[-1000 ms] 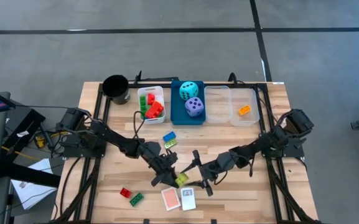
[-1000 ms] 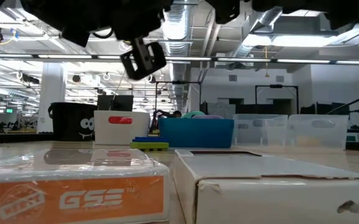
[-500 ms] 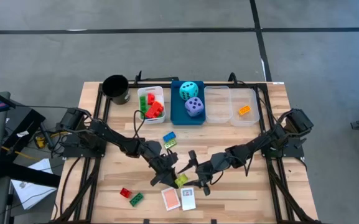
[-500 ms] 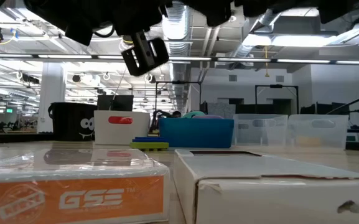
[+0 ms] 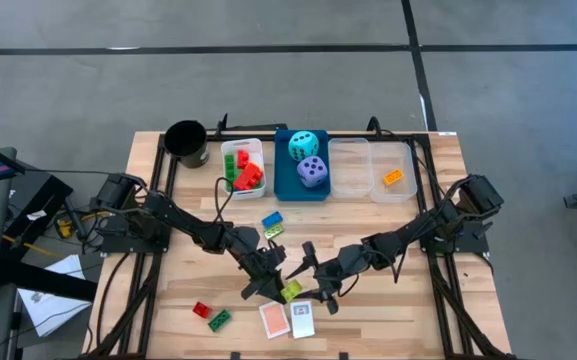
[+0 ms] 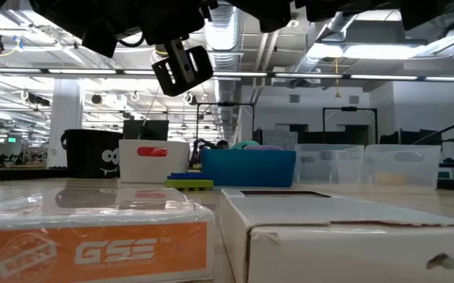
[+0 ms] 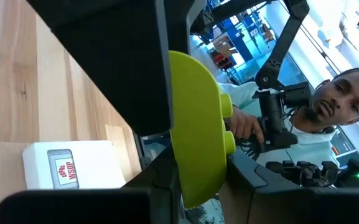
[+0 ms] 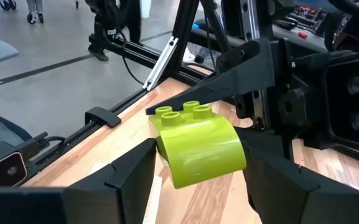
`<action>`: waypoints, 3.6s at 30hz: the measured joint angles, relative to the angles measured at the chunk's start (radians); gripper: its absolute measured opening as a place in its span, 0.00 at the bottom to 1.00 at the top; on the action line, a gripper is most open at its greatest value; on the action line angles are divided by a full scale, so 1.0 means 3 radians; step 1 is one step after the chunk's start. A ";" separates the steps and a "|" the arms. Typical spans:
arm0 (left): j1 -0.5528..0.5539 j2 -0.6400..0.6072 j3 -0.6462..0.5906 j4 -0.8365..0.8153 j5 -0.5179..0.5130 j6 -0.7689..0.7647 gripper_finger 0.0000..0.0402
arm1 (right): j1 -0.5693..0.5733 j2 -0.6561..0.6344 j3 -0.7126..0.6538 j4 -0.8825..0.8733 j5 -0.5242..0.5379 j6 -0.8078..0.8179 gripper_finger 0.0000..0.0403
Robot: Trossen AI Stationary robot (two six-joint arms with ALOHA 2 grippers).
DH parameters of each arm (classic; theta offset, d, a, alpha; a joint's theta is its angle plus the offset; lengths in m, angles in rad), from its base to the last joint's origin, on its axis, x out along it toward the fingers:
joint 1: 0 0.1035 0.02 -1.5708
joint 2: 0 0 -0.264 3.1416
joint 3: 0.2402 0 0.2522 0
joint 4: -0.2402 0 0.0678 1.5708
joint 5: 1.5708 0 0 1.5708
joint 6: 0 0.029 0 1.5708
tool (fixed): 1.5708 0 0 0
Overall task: Pick & Place Toys
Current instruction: Put the left small light green game piece into the right transparent bin
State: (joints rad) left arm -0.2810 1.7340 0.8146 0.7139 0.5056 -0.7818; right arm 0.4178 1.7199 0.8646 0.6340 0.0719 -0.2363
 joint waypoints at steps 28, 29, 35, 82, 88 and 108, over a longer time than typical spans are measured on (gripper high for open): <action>0.0006 0.0000 -0.0003 -0.0003 -0.0001 0.0095 0.17 | 0.0003 0.0000 0.0000 0.0077 -0.0030 0.0004 0.45; 0.0006 0.0000 -0.0004 -0.0005 0.0011 0.0097 0.18 | 0.0003 0.0000 0.0000 0.0077 -0.0041 0.0003 0.42; 0.0006 -0.0001 -0.0004 -0.0010 0.0023 0.0093 0.18 | 0.0009 0.0000 -0.0001 0.0076 -0.0053 -0.0002 0.33; 0.0497 -0.2106 -0.0971 -0.2105 -0.1560 0.1101 0.49 | -0.0043 -0.1710 0.0000 -0.3691 0.3380 0.1858 0.37; 0.0497 -0.2106 -0.1100 -0.2084 -0.1655 0.1106 0.49 | -0.0413 -0.2370 -0.0122 -0.5329 0.3445 0.3633 0.39; 0.0498 -0.2196 -0.1101 -0.1455 -0.1662 0.1133 0.50 | -0.1592 -0.2880 -0.1058 -0.5611 0.2919 0.4364 0.43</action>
State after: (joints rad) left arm -0.1314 1.0752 0.4843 0.2774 0.0071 -0.4419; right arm -0.0598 0.8558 0.5472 -1.0492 0.9475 1.0730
